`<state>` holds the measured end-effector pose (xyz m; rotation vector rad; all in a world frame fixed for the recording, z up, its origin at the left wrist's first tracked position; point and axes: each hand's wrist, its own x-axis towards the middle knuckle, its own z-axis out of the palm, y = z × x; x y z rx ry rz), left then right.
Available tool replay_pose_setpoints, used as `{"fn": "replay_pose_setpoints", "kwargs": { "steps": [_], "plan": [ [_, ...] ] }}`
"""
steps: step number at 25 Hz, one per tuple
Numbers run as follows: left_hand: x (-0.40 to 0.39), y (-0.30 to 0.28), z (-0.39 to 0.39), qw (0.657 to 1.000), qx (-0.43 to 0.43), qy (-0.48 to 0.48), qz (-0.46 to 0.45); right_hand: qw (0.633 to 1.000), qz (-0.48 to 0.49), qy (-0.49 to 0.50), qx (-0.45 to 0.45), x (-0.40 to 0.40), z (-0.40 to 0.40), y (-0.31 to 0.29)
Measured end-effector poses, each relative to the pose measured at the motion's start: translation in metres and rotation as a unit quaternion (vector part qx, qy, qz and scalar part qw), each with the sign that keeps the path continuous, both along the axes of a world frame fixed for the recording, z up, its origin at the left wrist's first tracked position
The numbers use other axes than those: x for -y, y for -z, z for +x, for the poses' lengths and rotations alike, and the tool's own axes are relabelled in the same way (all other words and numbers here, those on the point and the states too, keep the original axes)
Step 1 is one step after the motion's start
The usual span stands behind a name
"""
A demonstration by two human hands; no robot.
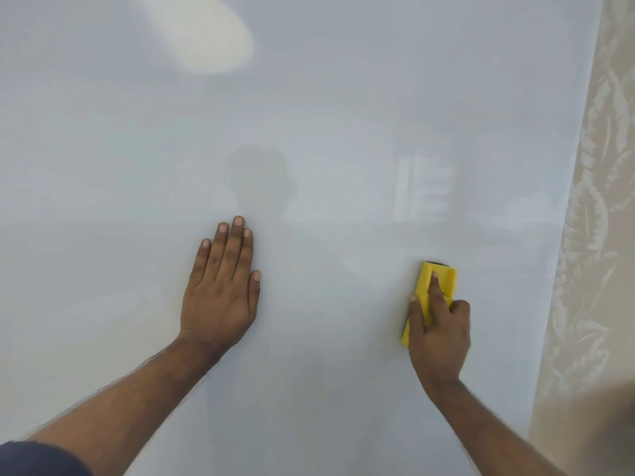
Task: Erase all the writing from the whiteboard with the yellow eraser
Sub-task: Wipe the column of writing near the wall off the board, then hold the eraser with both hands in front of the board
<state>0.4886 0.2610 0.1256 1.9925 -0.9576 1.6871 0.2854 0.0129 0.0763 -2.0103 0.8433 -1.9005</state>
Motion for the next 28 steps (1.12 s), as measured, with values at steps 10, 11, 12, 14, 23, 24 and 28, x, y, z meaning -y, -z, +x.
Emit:
{"fn": "replay_pose_setpoints", "kwargs": {
  "steps": [10, 11, 12, 14, 23, 24, 28],
  "plan": [
    [-0.018, -0.001, 0.002, 0.998, 0.036, 0.032, 0.037, 0.950, -0.237, -0.084, -0.185, -0.141, 0.069, -0.029],
    [-0.020, -0.002, 0.000, 0.998, 0.036, 0.041, 0.043, 0.938, -0.255, -0.097, -0.213, -0.146, 0.066, -0.026],
    [-0.023, -0.003, -0.001, 0.997, 0.031, 0.049, 0.050, 0.927, -0.266, -0.113, -0.239, -0.150, 0.063, -0.024],
    [-0.028, -0.006, -0.006, 0.995, 0.019, 0.073, 0.061, 0.913, -0.264, -0.140, -0.280, -0.152, 0.052, -0.025],
    [-0.013, -0.007, -0.057, 0.894, -0.008, 0.312, 0.323, 0.900, -0.238, -0.091, -0.354, -0.125, -0.027, -0.029],
    [-0.004, -0.005, -0.064, 0.892, -0.014, 0.317, 0.323, 0.903, -0.231, -0.074, -0.354, -0.121, -0.037, -0.029],
    [0.041, -0.007, -0.095, 0.872, -0.052, 0.372, 0.314, 0.920, -0.185, -0.024, -0.345, -0.103, -0.086, -0.032]
  ]
}}
